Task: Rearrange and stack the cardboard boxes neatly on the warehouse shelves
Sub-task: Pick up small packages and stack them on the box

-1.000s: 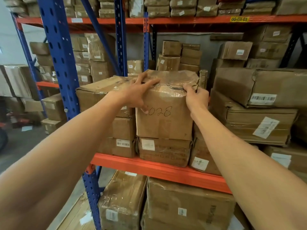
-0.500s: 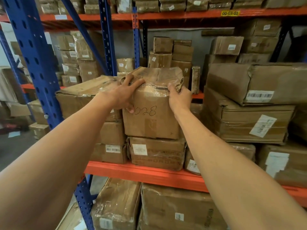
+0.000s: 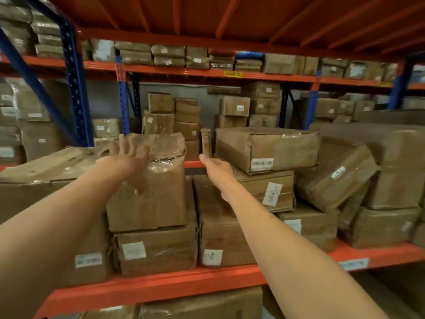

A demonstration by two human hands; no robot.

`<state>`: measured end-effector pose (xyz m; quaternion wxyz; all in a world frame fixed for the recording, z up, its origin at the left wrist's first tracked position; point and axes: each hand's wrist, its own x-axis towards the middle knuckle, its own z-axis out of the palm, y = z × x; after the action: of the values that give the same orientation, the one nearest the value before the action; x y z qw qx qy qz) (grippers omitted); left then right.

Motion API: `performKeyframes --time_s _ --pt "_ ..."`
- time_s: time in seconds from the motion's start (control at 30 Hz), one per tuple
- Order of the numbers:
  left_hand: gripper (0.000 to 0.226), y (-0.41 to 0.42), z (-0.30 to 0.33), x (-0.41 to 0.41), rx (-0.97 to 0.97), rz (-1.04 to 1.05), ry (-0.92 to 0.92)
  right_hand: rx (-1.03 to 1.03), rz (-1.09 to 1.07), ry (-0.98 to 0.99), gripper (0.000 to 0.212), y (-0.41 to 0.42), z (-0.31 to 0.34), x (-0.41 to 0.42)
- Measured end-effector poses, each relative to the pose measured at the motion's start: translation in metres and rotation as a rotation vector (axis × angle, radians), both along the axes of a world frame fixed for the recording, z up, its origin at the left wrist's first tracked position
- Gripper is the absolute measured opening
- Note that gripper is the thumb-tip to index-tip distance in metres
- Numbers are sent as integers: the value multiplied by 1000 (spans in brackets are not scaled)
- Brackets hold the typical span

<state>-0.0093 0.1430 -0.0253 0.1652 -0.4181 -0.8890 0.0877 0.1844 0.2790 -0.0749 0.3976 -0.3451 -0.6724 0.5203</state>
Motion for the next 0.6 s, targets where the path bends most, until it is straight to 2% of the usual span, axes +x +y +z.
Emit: performKeyframes --time_s 0.07,0.17,0.33,0.47,0.6 --pt "155 21 8 24 80 -100 -69 -40 -147 33 51 19 6 31" --pt "159 58 14 69 130 -262 -57 -120 -325 95 44 48 10 87" --pt "160 117 18 141 161 -494 -2 -177 -547 138 63 98 11 184" --pt "164 156 17 187 220 -577 -3 -279 -453 155 76 132 15 232" --pt "169 183 7 206 172 -599 58 -385 -272 185 99 156 27 247"
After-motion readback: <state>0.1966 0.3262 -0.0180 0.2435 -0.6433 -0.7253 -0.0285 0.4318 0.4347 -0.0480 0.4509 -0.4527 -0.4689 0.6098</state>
